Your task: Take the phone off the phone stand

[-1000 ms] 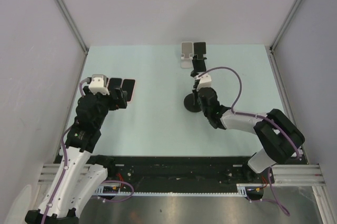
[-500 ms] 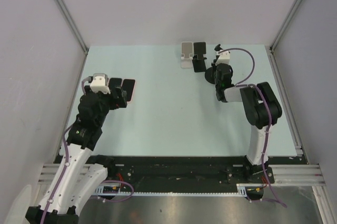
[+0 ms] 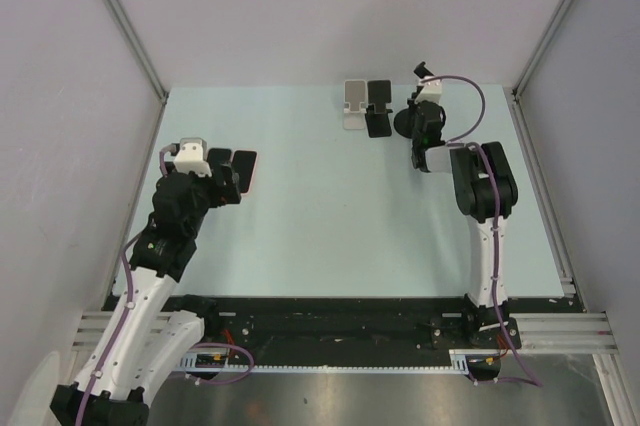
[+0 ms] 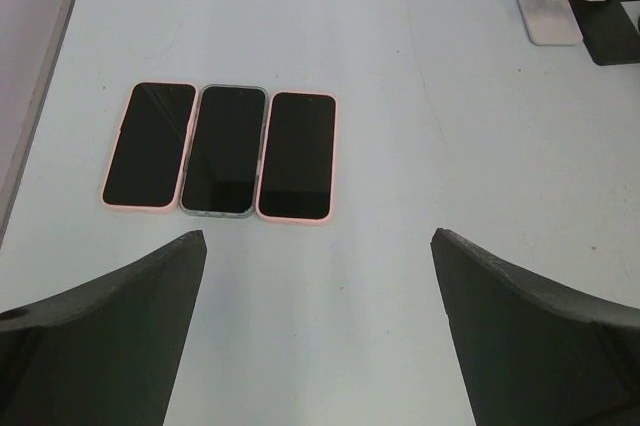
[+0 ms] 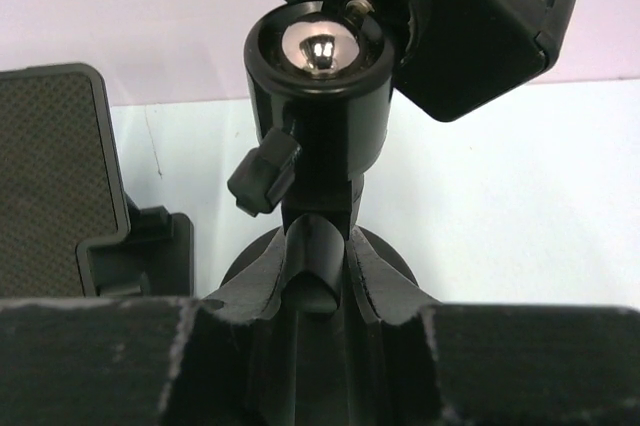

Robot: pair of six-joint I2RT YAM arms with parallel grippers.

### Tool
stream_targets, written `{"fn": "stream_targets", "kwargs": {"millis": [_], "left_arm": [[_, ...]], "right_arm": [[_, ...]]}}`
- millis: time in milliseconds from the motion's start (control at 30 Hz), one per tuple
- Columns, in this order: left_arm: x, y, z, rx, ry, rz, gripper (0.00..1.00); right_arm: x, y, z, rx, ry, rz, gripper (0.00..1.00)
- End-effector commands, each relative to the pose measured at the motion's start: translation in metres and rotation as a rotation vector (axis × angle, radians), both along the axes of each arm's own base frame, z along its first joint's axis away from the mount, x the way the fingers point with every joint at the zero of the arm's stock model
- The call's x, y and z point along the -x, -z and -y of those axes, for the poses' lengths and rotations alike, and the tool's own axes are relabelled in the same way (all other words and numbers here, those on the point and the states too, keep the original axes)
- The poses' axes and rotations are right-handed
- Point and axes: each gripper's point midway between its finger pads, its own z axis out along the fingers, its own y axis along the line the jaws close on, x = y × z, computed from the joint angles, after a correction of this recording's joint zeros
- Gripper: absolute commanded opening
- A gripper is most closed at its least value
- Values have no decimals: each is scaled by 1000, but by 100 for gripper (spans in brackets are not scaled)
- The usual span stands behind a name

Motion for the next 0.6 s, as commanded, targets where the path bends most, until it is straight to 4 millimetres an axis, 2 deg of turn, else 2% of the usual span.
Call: {"fn": "stream_targets", "kwargs": {"millis": [0, 33, 100, 133, 267, 367, 400, 467, 500, 533, 567], "left_arm": [[-3, -3, -2, -28, -3, 23, 100], [-3, -3, -2, -29, -3, 23, 100], [-2, -4, -2, -27, -2, 26, 100], [-2, -4, -3, -29, -5, 24, 100], [-1, -5, -2, -26, 0, 30, 100], [0, -7, -1, -21, 4, 37, 100], [0, -7, -1, -20, 3, 37, 100], [1, -9, -1, -17, 6, 46, 100], [1, -10, -1, -15, 7, 47, 100], [2, -11, -1, -15, 9, 52, 100], [2, -12, -1, -10, 8, 58, 100]], "right_arm": [[-26, -17, -11, -20, -56, 54, 0], [-31, -24, -16, -24, -76, 64, 0], [-35, -14, -20, -27, -88, 33, 0], [-37, -18, -25, -28, -100, 38, 0], [-39, -14, -28, -25, -102, 16, 0], [-37, -16, -22, -21, -79, 2, 11], [-36, -15, -20, -19, -71, -8, 21], [-33, -24, -18, -22, -65, -2, 33], [-32, -26, -17, -18, -65, -8, 45], [-31, -30, -17, -15, -69, -5, 50], [-29, -42, -17, -16, -71, 10, 54]]}}
